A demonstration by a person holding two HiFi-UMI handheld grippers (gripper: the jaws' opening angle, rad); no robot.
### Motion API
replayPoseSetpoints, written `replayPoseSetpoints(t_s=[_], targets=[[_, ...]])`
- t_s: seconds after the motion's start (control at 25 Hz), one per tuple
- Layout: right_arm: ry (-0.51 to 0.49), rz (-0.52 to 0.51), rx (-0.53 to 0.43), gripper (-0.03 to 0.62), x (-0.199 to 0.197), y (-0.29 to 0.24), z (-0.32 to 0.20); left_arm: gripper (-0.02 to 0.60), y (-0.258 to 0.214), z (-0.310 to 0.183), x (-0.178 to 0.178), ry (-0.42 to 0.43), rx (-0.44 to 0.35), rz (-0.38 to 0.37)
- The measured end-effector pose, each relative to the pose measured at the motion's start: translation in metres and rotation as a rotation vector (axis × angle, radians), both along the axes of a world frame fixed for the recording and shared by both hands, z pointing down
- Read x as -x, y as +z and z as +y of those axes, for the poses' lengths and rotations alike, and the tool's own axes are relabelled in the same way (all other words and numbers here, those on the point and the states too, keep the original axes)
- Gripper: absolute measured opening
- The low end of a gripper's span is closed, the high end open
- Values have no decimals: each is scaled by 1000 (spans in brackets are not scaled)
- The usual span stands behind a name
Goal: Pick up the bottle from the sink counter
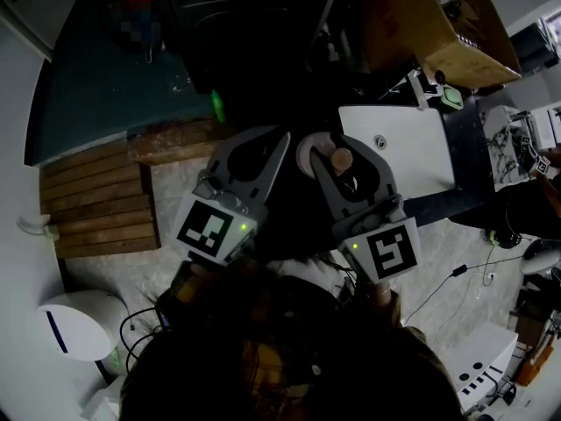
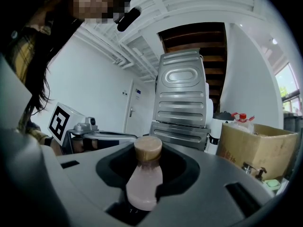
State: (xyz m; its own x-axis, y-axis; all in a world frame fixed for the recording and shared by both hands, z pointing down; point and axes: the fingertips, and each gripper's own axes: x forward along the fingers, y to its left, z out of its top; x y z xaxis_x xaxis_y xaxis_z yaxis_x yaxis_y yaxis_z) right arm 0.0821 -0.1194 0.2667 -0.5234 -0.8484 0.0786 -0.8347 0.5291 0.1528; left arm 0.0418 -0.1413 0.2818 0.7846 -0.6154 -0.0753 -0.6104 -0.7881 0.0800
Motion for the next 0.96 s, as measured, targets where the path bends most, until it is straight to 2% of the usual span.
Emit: replayPoseSetpoints(t_s=[0.16, 0.36, 0.48, 0.6, 0.76, 0.96], targets=[[-1, 13, 7, 133, 2, 3, 0, 21, 8, -2, 2, 2, -11, -23], [0, 20, 15, 133, 2, 5, -4, 21, 5, -5, -1, 12, 11, -4], [-1, 21, 20, 133, 1, 7, -7, 21, 13, -8, -2, 17, 9, -32], [-2, 18, 27, 133, 0, 9, -8, 21, 6, -10, -5, 20, 9, -2], [-1, 15, 33, 133, -1, 9, -9, 21, 6, -13, -6, 24, 9, -10], [9, 9, 37, 133, -6, 11, -14, 21, 10, -20, -8, 25, -33, -25]])
